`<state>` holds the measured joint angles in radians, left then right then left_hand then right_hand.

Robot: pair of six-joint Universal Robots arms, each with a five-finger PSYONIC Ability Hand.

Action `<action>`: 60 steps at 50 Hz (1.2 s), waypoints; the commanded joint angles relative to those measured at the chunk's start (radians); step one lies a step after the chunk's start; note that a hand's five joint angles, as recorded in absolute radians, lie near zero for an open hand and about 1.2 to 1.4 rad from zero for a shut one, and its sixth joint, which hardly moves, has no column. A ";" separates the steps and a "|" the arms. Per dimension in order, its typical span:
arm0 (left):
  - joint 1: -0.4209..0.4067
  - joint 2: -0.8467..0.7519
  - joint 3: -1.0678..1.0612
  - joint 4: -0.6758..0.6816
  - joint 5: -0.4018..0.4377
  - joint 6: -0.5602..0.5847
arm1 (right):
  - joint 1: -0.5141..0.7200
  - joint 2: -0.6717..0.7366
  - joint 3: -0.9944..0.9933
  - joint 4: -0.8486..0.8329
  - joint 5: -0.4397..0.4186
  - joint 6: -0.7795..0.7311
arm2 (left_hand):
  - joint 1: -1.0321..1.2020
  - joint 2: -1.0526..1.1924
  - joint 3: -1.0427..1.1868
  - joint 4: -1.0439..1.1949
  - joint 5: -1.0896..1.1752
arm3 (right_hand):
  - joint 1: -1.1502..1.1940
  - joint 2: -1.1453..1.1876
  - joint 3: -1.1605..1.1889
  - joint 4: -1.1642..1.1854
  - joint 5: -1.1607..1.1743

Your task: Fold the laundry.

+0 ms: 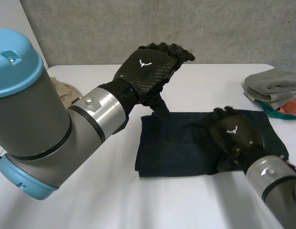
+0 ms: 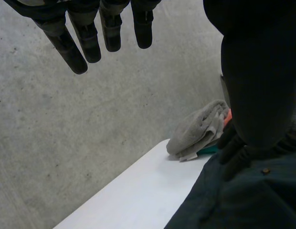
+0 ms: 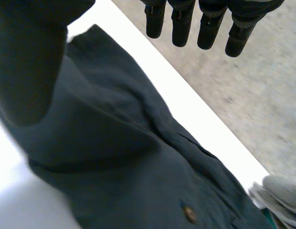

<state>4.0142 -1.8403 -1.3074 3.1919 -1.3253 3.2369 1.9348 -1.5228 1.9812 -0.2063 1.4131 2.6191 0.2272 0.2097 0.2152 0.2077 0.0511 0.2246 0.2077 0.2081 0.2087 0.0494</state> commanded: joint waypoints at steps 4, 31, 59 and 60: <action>-0.004 0.027 0.002 -0.007 0.000 -0.005 | -0.255 0.078 -0.154 0.160 0.035 0.045 | -0.053 -0.035 -0.041 -0.033 -0.051 | -0.027 -0.010 -0.010 -0.011 -0.026; -0.003 0.009 0.000 -0.004 -0.003 0.001 | -0.568 0.359 -0.139 -0.116 -0.200 0.035 | -0.053 -0.035 -0.041 -0.033 -0.051 | 1.172 1.189 1.188 1.188 1.172; 0.060 0.056 -0.013 0.002 -0.034 -0.003 | 0.205 0.397 -0.332 0.073 -0.356 -0.559 | -0.053 -0.035 -0.041 -0.033 -0.051 | 1.172 1.189 1.188 1.188 1.172; 0.063 0.061 -0.013 0.002 -0.037 -0.003 | 0.207 0.408 -0.350 0.090 -0.338 -0.573 | -0.053 -0.035 -0.041 -0.033 -0.051 | 1.172 1.189 1.188 1.188 1.172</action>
<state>4.0592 -1.7968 -1.3197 3.1941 -1.3435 3.2345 2.0932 -1.2390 1.6873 -0.2034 1.0514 2.1719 0.2272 0.2095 0.2152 0.2077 0.0511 1.0671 1.1873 1.1927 1.1945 0.9509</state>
